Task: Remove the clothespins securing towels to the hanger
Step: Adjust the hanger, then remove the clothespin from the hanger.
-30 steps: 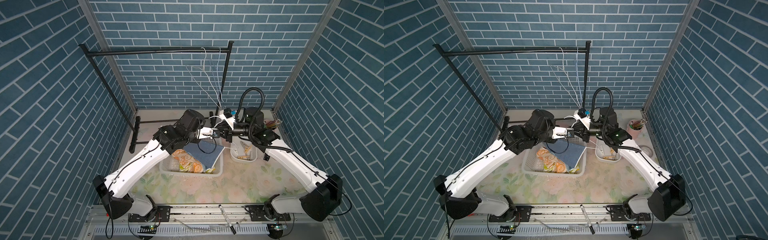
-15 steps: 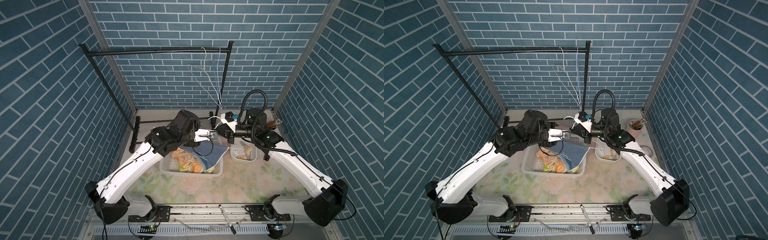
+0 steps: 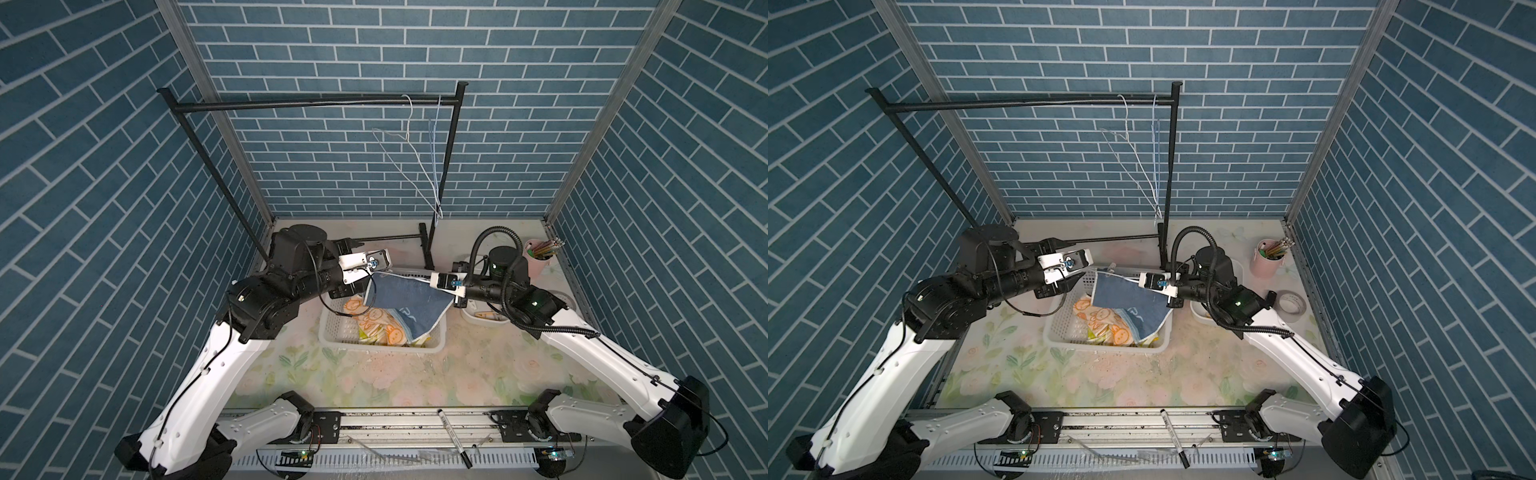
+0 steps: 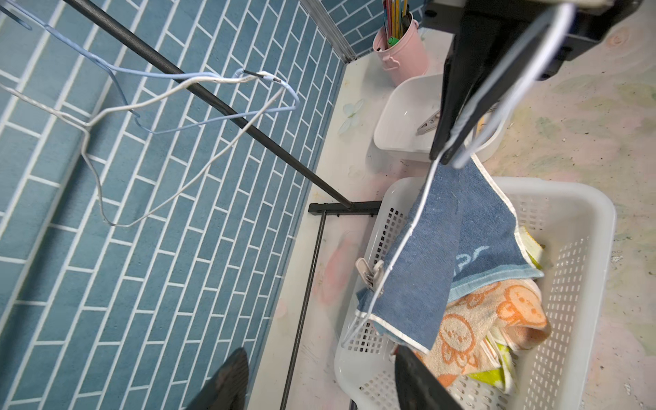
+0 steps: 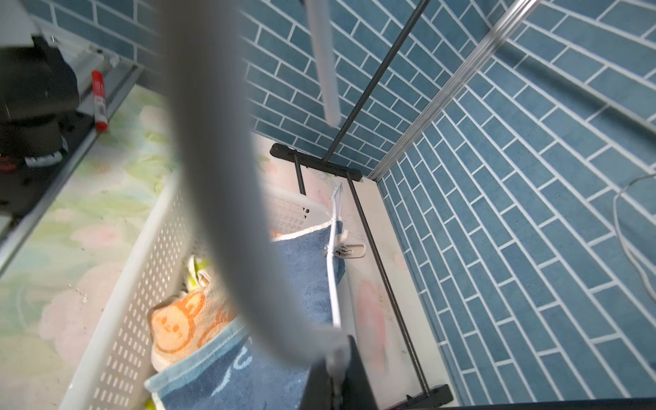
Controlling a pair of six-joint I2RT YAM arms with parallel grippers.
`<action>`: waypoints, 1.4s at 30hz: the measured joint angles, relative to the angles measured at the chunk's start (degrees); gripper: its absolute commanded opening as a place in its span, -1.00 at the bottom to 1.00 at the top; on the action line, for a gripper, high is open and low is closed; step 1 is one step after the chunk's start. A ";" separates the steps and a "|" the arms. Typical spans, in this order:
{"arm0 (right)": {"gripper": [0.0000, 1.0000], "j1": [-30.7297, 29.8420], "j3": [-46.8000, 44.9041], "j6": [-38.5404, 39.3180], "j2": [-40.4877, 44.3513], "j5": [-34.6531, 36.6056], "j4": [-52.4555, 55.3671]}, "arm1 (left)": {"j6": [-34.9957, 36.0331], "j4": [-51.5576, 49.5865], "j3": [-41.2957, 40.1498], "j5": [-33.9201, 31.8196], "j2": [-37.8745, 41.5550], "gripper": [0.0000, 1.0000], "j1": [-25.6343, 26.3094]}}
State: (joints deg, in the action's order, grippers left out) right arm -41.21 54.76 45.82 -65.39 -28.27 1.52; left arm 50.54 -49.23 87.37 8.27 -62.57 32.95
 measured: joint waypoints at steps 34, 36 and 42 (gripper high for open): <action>-1.00 -13.00 -11.72 35.67 3.06 18.84 -10.64 | 13.90 -11.23 7.34 6.27 -21.92 0.39 -6.69; -1.00 -13.18 -11.72 35.69 3.06 19.06 -10.73 | 14.73 -12.61 8.20 9.03 -23.32 0.40 -7.23; -1.00 -13.79 -11.72 35.76 3.06 19.54 -11.06 | 15.93 -15.21 9.68 12.37 -27.10 0.39 -7.28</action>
State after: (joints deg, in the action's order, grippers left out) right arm -55.00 43.05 81.58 -62.33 -8.73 -9.54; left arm 66.48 -64.45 97.06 20.64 -89.67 25.67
